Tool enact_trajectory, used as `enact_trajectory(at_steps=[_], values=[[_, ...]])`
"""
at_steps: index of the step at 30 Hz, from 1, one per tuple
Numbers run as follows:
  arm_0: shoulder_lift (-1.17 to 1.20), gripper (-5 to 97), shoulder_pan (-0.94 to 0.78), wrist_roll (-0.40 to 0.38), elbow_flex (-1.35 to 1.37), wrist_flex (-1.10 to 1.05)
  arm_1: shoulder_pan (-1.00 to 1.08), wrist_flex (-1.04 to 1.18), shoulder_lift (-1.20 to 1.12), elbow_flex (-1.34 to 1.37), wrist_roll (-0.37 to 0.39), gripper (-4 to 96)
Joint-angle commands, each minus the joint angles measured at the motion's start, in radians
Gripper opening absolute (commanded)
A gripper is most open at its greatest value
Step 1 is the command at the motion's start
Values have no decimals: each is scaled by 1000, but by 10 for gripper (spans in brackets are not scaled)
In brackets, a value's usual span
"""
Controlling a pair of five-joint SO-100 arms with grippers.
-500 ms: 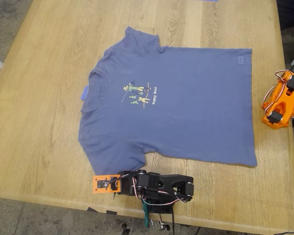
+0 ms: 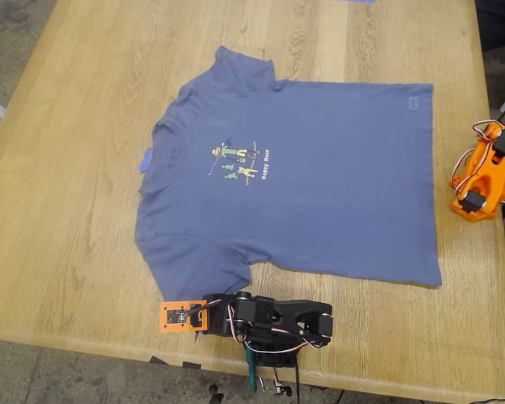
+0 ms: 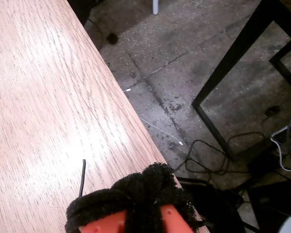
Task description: Fold a T-shirt
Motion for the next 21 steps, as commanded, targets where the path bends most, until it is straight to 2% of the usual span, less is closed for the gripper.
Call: enact_trajectory(at_steps=[1,21], values=[[115,0,0,2,-25,-23,0,2,8,57,-8,21],[115,0,2,8,-25,-32,-2,0,8,57,-8,18]])
